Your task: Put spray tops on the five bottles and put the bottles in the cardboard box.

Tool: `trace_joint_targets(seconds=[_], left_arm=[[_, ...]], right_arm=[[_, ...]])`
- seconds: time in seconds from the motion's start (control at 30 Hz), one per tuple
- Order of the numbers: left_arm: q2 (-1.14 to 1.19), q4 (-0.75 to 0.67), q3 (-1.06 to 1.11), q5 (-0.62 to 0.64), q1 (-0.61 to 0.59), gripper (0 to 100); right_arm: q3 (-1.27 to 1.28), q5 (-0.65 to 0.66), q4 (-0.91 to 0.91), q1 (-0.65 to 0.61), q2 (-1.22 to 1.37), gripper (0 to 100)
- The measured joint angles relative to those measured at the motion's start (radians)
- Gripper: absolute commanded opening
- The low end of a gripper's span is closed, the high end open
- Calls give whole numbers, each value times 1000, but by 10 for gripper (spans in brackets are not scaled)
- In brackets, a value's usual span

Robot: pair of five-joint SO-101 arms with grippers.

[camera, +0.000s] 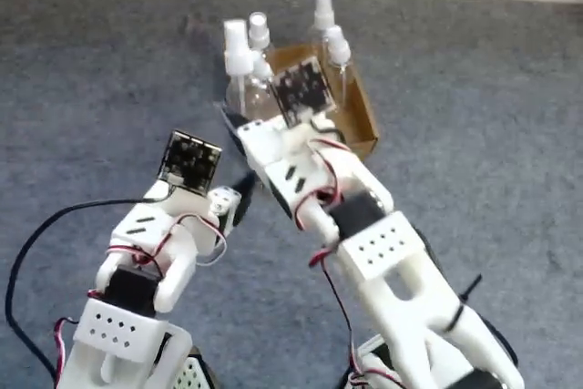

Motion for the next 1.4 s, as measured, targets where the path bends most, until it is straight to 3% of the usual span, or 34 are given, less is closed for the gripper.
trace_joint_targets(seconds=[0.3,0.63,0.87,1.07,1.2,1.4], left_arm=[[-169,61,9,0,8,238],[-201,-35,61,0,-23,236],[-199,-35,61,0,-25,234],[-207,-35,68,0,-81,91],[-207,-38,68,0,-164,29],[-207,-41,80,0,-173,11]], right_arm=[[-35,-14,66,-31,12,3],[-35,-14,290,-64,-250,3],[-35,25,330,35,-276,3],[-35,78,187,216,-137,3],[-35,78,41,229,54,3],[-35,55,-130,235,276,3]])
